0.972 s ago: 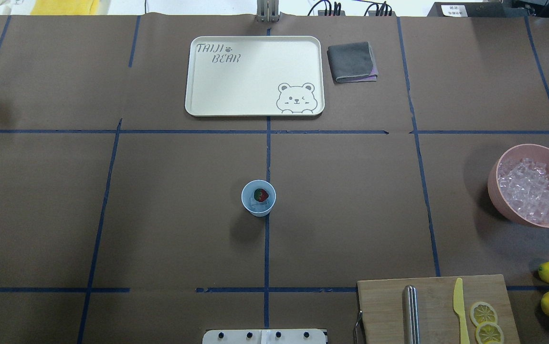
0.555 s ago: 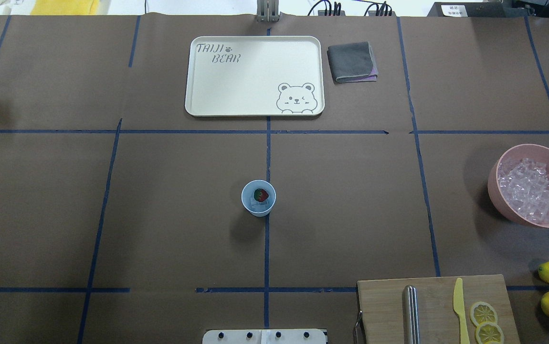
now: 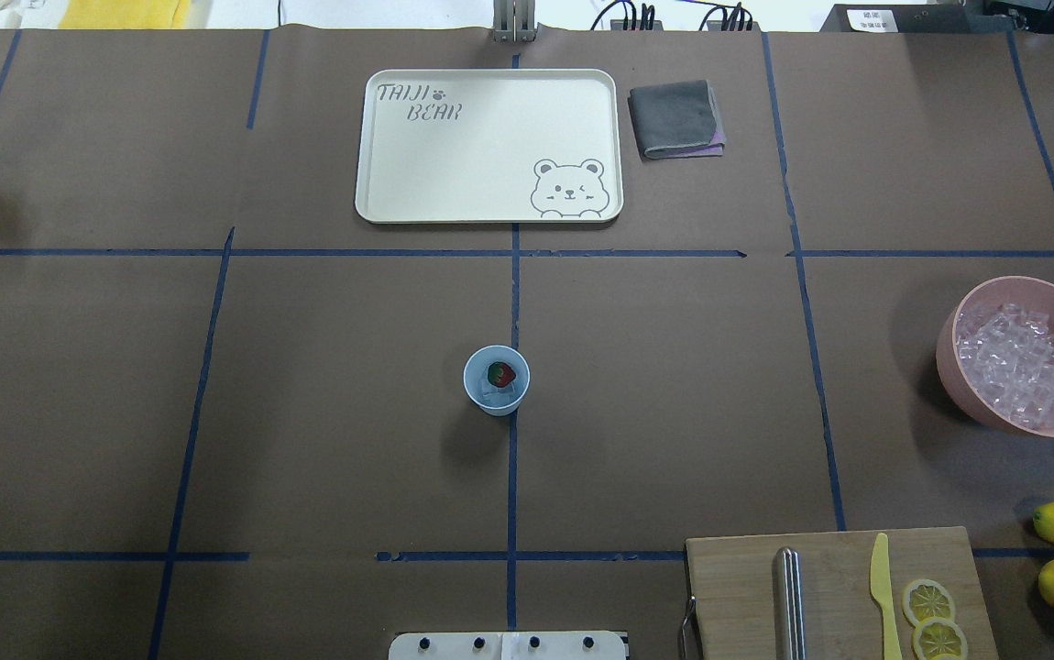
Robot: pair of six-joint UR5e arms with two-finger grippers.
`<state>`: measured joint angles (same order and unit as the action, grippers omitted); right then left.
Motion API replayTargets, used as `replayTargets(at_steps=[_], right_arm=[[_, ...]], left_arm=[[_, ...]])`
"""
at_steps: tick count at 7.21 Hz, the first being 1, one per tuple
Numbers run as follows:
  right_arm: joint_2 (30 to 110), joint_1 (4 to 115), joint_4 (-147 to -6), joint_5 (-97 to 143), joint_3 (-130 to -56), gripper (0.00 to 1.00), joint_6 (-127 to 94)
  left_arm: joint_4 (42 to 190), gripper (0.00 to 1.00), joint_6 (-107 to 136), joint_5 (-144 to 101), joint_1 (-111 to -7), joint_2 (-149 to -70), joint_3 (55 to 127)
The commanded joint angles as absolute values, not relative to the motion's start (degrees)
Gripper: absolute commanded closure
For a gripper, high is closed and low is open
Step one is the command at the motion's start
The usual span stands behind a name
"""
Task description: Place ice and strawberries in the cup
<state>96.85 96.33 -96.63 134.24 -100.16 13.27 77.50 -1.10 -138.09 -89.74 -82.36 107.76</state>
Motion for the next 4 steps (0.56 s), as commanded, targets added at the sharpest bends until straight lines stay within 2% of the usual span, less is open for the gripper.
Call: replayTargets(at_steps=[1, 4], right_arm=[[96.9, 96.3, -96.7, 134.2, -100.2, 0.00, 13.3], [96.9, 96.3, -96.6, 134.3, -100.2, 0.00, 13.0]], left_arm=[[77.4, 0.00, -1.1, -138.2, -89.7, -82.4, 107.8], [77.4, 0.00, -1.1, -138.1, -89.7, -82.4, 107.8]])
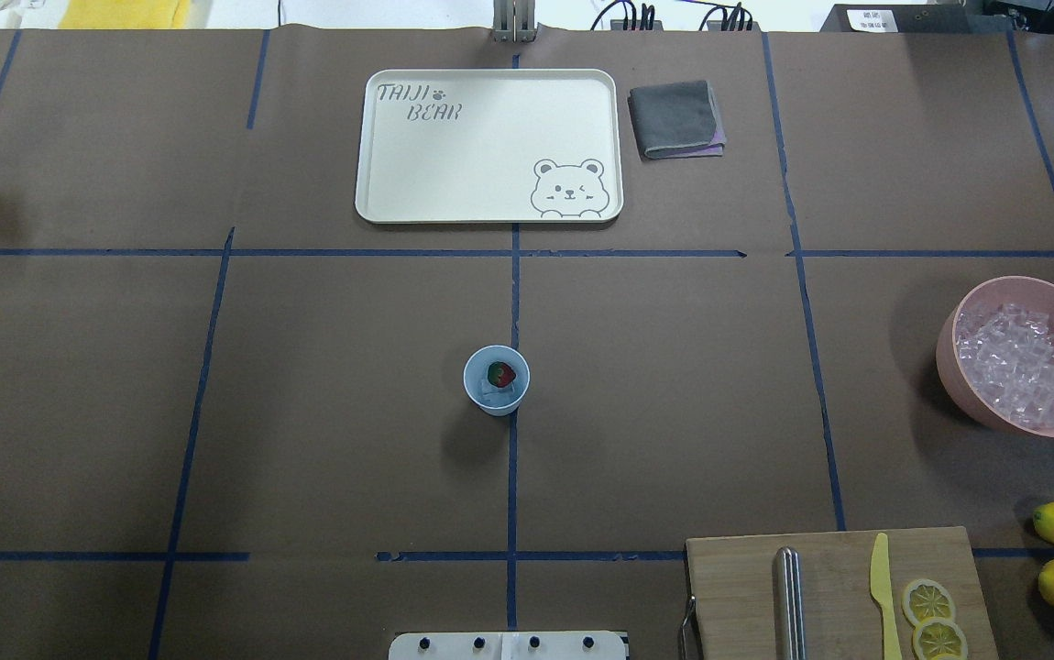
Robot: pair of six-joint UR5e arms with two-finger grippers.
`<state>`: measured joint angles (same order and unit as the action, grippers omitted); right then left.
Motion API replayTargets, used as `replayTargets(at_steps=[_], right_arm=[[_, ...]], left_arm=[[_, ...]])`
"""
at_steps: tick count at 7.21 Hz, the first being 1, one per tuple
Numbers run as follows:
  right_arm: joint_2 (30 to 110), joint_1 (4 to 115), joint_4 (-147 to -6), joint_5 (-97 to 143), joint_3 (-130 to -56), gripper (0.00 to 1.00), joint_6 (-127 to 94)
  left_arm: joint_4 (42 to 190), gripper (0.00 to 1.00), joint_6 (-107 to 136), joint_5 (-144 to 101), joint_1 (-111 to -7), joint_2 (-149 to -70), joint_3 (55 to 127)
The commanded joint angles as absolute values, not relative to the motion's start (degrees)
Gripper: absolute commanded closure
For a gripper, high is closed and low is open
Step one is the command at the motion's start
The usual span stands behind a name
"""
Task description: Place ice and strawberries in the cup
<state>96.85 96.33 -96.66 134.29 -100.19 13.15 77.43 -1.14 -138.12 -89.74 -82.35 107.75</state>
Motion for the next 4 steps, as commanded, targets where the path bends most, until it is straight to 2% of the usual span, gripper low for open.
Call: replayTargets(at_steps=[1, 4], right_arm=[[96.9, 96.3, -96.7, 134.3, -100.2, 0.00, 12.7], [95.7, 96.2, -96.6, 134.2, -102.2, 0.00, 9.2]], left_arm=[[77.4, 0.00, -1.1, -138.1, -89.7, -82.4, 107.8], [77.6, 0.00, -0.9, -138.1, -89.6, -82.3, 108.1]])
